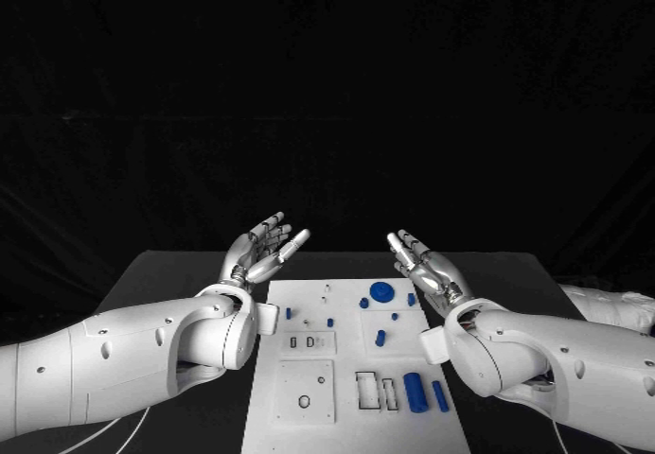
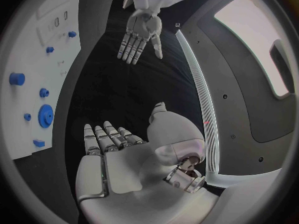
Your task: Assemble the parts on the task board
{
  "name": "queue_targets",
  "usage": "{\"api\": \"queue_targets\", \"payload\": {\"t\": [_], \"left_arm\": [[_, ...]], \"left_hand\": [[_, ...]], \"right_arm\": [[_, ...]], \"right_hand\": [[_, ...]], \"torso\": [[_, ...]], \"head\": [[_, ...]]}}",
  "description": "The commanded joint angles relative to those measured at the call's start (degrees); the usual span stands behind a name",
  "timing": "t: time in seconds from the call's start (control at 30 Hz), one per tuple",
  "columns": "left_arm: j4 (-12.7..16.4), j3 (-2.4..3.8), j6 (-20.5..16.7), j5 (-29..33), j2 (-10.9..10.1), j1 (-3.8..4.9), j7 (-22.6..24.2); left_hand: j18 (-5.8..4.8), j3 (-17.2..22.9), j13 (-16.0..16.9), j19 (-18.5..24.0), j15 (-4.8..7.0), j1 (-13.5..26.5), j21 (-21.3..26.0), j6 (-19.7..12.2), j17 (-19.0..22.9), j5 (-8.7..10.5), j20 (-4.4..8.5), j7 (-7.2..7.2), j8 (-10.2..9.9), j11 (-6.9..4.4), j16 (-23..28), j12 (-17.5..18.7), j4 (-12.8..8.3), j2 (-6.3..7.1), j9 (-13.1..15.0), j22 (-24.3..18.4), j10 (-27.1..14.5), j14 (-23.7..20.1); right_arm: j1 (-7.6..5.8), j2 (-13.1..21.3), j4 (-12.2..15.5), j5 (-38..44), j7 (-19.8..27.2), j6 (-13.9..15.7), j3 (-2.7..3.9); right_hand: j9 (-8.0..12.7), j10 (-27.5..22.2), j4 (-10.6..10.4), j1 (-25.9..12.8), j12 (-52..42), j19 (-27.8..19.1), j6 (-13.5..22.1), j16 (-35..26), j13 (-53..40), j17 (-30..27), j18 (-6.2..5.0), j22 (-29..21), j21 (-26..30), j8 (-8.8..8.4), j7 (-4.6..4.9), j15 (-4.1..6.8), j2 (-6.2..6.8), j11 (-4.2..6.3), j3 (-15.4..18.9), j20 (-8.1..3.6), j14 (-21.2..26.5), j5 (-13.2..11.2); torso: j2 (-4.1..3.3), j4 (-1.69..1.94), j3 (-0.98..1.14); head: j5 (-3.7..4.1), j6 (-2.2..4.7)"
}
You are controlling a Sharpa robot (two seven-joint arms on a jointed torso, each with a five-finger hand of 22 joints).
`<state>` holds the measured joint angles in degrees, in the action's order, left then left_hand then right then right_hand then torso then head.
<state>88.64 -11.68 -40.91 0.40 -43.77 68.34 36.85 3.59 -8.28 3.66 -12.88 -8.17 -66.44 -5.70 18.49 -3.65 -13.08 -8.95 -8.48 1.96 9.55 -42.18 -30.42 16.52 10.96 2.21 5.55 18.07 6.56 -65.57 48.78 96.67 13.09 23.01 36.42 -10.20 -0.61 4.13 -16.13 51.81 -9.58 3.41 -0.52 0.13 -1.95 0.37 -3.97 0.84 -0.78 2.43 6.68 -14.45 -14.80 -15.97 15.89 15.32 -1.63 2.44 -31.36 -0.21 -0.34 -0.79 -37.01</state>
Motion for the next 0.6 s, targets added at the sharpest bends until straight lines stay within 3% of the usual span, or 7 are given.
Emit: {"api": "queue_targets", "payload": {"t": [0.03,0.27,0.3,0.47,0.5,0.53,0.6], "left_arm": [[0.0,-0.36,3.2,0.1,0.2,0.47,9.0],[0.0,-0.38,3.2,0.1,0.2,0.49,9.0],[-0.8,-0.42,4.8,0.1,0.5,0.49,7.3],[-1.3,-0.45,5.1,0.0,0.6,0.49,6.3],[-1.4,-0.45,4.8,-0.3,0.6,0.5,6.0],[-1.4,-0.46,4.5,-0.6,0.5,0.5,5.8],[-1.6,-0.45,4.2,-1.1,0.5,0.5,5.2]], "left_hand": [[0.42,-1.4,0.3,-8.7,-5.76,-2.7,-4.5,1.3,-0.4,-1.51,-4.83,-1.01,0.3,5.98,-3.3,-2.2,0.8,1.8,0.2,3.0,1.9,3.9],[2.06,-1.8,0.2,-20.3,-6.49,-2.5,-10.4,1.2,-0.1,-1.96,-6.98,-0.54,0.3,6.82,-3.7,-2.7,0.8,2.35,0.1,6.1,3.0,10.0],[2.31,-1.8,0.2,-20.8,-6.38,-2.4,-10.6,1.2,0.0,-1.96,-7.04,-0.49,0.3,6.77,-3.6,-2.8,0.8,2.32,0.2,6.1,3.2,10.6],[2.94,-1.3,0.2,-21.7,-6.02,-2.3,-10.9,1.6,0.1,-1.71,-7.21,-0.45,0.3,6.46,-2.8,-3.2,0.8,1.58,0.2,6.0,4.5,12.4],[3.08,-0.3,0.2,-21.9,-5.91,-2.1,-11.0,1.8,0.1,-1.32,-7.23,-0.5,0.4,6.34,-2.6,-3.3,0.8,0.11,0.2,5.9,5.0,12.9],[3.64,3.1,0.2,-22.9,-5.42,-2.0,-11.6,2.6,0.1,0.78,-7.25,-0.91,0.5,5.85,-2.4,-3.8,0.7,-5.66,0.3,6.0,6.7,14.8],[4.2,4.4,0.0,-23.6,-5.01,-1.9,-12.0,3.4,0.1,1.19,-7.35,-1.04,0.5,5.5,-1.4,-3.5,0.5,-8.24,0.4,5.9,7.8,16.4]], "right_arm": [[-0.77,0.6,1.2,10.8,-4.5,-7.6,-1.04],[-1.54,1.1,2.2,13.8,-5.8,-9.5,-2.44],[-1.6,-0.1,-0.8,13.9,-4.9,-9.9,-2.43],[-1.7,-0.5,-2.5,14.4,-4.6,-9.9,-2.43],[-1.73,-0.6,-2.9,14.7,-4.6,-10.0,-2.43],[-1.76,-0.6,-3.2,15.0,-4.6,-10.1,-2.43],[-1.93,-0.5,-3.8,15.9,-4.9,-10.1,-2.43]], "right_hand": [[-0.1,0.4,-0.5,1.6,-1.1,0.4,-0.4,0.5,-0.2,0.2,-1.09,0.2,-0.4,0.48,9.96,-0.59,-0.37,-0.83,0.5,0.71,-0.7,0.3],[-0.1,2.3,-0.5,2.9,-4.3,8.2,-0.6,2.4,-0.5,1.2,-1.94,2.0,-3.5,0.72,8.46,-0.49,-0.78,-0.9,1.5,1.28,-7.1,0.3],[-0.2,2.7,-0.5,3.1,-4.9,10.1,-0.7,3.0,-0.6,1.5,-1.98,2.4,-4.3,0.81,8.27,-0.52,-0.81,-0.85,1.6,1.31,-9.1,0.3],[-0.2,4.9,-0.5,4.0,-7.8,27.0,-1.1,9.8,-0.8,4.4,-3.01,5.4,-10.9,1.17,7.86,0.76,-0.93,-0.11,2.2,0.71,-31.7,0.5],[-0.3,4.9,-0.5,4.2,-7.8,33.4,-1.2,12.7,-0.7,5.7,-3.83,6.6,-13.4,1.28,7.97,2.09,-0.93,0.67,2.4,0.45,-39.7,0.7],[-0.3,4.4,-0.5,4.4,-7.3,37.5,-1.3,14.5,-0.6,6.5,-5.3,7.2,-15.1,1.4,8.04,3.74,-0.93,1.8,2.6,-0.08,-44.8,0.5],[-0.3,4.3,-0.5,4.6,-7.4,45.6,-1.4,18.5,-0.6,8.4,-6.82,8.5,-18.7,1.46,7.73,6.53,-1.01,3.92,2.9,-1.0,-54.7,0.5]], "torso": [[-0.01,-0.01,-0.01],[-0.01,-0.01,-0.01],[-0.08,-0.04,0.0],[-0.28,-0.02,0.01],[-0.35,-0.02,0.02],[-0.5,0.01,-0.01],[-0.98,0.29,-0.1]], "head": [[0.0,-0.01],[0.0,-0.01],[-1.2,-2.83],[-1.33,-3.52],[-1.35,-3.64],[-1.37,-3.71],[-1.41,-4.0]]}}
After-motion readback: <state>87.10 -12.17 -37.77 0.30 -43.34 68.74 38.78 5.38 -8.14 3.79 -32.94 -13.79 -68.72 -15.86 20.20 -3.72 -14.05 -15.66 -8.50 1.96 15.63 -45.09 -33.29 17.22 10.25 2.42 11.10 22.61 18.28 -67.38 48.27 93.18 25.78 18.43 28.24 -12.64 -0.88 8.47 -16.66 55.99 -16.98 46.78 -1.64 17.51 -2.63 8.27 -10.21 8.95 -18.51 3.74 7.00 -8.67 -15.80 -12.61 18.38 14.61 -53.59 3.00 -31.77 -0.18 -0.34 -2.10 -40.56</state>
